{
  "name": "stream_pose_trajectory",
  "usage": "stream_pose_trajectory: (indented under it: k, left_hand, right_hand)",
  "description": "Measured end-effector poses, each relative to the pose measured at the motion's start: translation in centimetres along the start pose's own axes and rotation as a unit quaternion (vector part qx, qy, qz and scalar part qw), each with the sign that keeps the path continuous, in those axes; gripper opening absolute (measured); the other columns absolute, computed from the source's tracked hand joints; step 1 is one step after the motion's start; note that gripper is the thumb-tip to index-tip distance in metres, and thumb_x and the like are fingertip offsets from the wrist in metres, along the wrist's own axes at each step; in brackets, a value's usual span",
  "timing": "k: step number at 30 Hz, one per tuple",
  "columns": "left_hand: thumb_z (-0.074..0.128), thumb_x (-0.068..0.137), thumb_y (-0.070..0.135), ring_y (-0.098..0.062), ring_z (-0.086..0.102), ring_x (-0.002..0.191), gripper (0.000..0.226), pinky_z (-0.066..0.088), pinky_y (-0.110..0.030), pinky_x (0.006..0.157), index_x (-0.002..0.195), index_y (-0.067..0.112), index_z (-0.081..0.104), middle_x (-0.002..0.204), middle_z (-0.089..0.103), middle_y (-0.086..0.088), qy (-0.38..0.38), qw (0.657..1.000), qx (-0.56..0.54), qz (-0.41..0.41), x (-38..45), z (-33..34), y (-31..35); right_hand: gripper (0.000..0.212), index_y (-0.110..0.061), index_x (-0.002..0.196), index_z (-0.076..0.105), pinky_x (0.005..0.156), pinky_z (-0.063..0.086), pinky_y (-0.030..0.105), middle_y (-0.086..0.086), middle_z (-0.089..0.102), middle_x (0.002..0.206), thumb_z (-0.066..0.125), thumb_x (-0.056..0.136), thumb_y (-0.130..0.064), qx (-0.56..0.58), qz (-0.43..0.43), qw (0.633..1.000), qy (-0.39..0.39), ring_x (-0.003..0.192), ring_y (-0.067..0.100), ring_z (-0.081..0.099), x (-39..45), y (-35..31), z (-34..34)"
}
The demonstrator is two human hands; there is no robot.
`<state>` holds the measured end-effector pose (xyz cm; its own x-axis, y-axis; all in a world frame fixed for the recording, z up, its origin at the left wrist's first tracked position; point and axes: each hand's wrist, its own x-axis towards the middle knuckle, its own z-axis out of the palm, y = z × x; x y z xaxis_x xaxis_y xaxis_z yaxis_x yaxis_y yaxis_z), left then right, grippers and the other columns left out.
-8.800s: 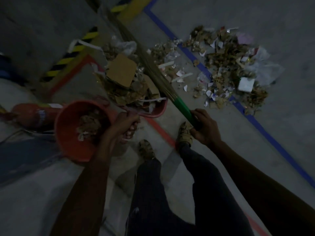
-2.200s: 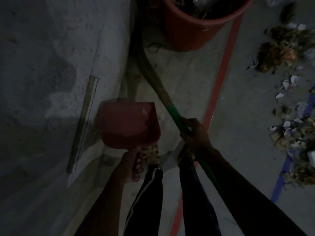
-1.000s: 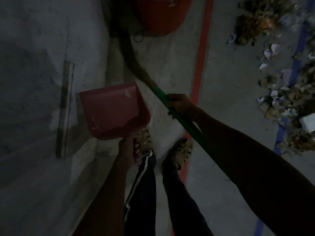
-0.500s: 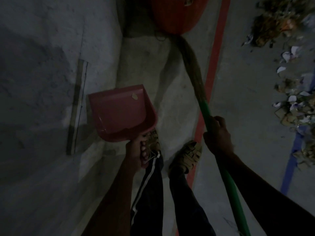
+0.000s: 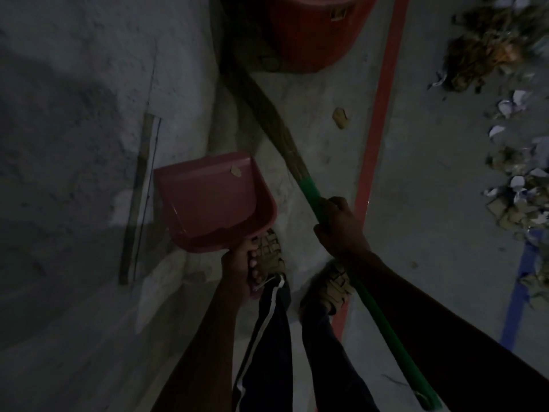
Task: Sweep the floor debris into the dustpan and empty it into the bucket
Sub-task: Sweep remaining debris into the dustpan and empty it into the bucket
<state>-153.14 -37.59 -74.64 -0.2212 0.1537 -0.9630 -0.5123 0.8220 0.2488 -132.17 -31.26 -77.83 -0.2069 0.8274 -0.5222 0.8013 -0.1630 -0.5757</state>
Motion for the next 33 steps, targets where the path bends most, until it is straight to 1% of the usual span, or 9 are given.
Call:
stream_pose_trajectory:
  k: [5,9,11,14,16,20,24,29,33]
  left_hand:
    - [0.055,0.09,0.012,-0.012,0.027,0.028,0.034,0.023,-0.016,0.039,0.061,0.014,0.039,0.041,0.035,0.002,-0.003,1.0,-0.004,-0.001,-0.3,-0.8,0.3]
    - [0.053,0.09,0.011,-0.012,0.028,0.029,0.031,0.022,-0.017,0.038,0.063,0.014,0.038,0.043,0.035,0.002,-0.015,1.0,-0.006,0.007,-0.3,-1.1,0.3]
    - [0.052,0.09,0.011,-0.011,0.028,0.029,0.031,0.021,-0.017,0.037,0.062,0.015,0.038,0.042,0.035,0.002,-0.017,1.0,-0.004,0.005,-0.3,-0.8,0.5]
    - [0.053,0.093,0.014,-0.013,0.029,0.027,0.034,0.021,-0.014,0.035,0.061,0.015,0.04,0.041,0.035,0.002,-0.021,1.0,0.008,0.003,-0.2,-0.3,0.7]
    - [0.056,0.093,0.019,-0.014,0.03,0.027,0.036,0.024,-0.015,0.033,0.061,0.015,0.041,0.041,0.035,0.0,-0.027,0.999,0.017,0.005,-0.1,-0.2,0.9]
    - [0.058,0.093,0.022,-0.012,0.03,0.029,0.036,0.025,-0.016,0.035,0.061,0.015,0.043,0.043,0.037,0.0,-0.008,0.999,0.033,0.011,0.3,0.4,1.9]
    - [0.058,0.09,0.023,-0.012,0.029,0.032,0.033,0.024,-0.017,0.038,0.061,0.017,0.043,0.045,0.037,0.002,-0.007,0.999,0.048,0.012,0.9,0.7,2.8]
    - [0.058,0.09,0.021,-0.015,0.03,0.033,0.037,0.026,-0.018,0.038,0.057,0.015,0.043,0.044,0.036,-0.001,-0.031,0.998,0.055,0.012,0.9,0.4,3.6]
    - [0.056,0.092,0.018,-0.014,0.028,0.031,0.036,0.026,-0.016,0.036,0.06,0.015,0.042,0.043,0.035,0.0,-0.047,0.998,0.048,0.021,0.5,0.5,3.8]
  right_hand:
    - [0.059,-0.008,0.14,0.05,0.081,0.056,0.047,0.012,0.044,0.137,0.068,0.084,-0.009,-0.015,0.011,0.999,-0.026,0.101,0.033,0.06,-2.6,2.2,-1.3]
    - [0.069,-0.009,0.139,0.05,0.063,0.059,0.047,0.009,0.043,0.137,0.075,0.075,0.0,-0.029,-0.04,0.999,0.024,0.088,0.032,0.064,-5.6,4.4,-2.3]
    - [0.069,-0.007,0.138,0.05,0.064,0.059,0.048,0.011,0.043,0.137,0.075,0.074,0.001,-0.03,-0.051,0.997,0.042,0.091,0.035,0.064,-4.9,4.4,-2.6]
    - [0.064,-0.004,0.14,0.05,0.075,0.058,0.048,0.016,0.044,0.14,0.072,0.079,-0.002,-0.021,-0.049,0.997,0.052,0.1,0.036,0.062,-0.4,2.9,-2.9]
    - [0.06,-0.004,0.142,0.048,0.081,0.057,0.04,0.016,0.042,0.142,0.067,0.085,-0.005,-0.02,-0.045,0.997,0.065,0.103,0.03,0.059,4.1,0.8,-3.3]
    - [0.048,-0.01,0.14,0.048,0.065,0.045,0.02,0.009,0.042,0.136,0.059,0.093,-0.011,-0.023,0.029,0.999,0.036,0.091,0.013,0.052,14.6,-3.7,-5.1]
    - [0.047,-0.007,0.138,0.047,0.056,0.039,0.021,0.008,0.042,0.128,0.059,0.093,-0.016,-0.069,0.092,0.993,-0.032,0.094,0.021,0.055,19.1,-5.4,-6.9]
    - [0.042,-0.012,0.134,0.052,0.068,0.047,0.032,0.009,0.047,0.125,0.061,0.093,-0.017,-0.096,0.101,0.99,-0.029,0.094,0.024,0.056,13.2,-1.5,-6.9]
    - [0.049,-0.019,0.136,0.051,0.074,0.052,0.037,0.007,0.048,0.126,0.063,0.088,-0.013,-0.101,0.145,0.984,0.029,0.095,0.029,0.059,2.8,3.5,-6.3]
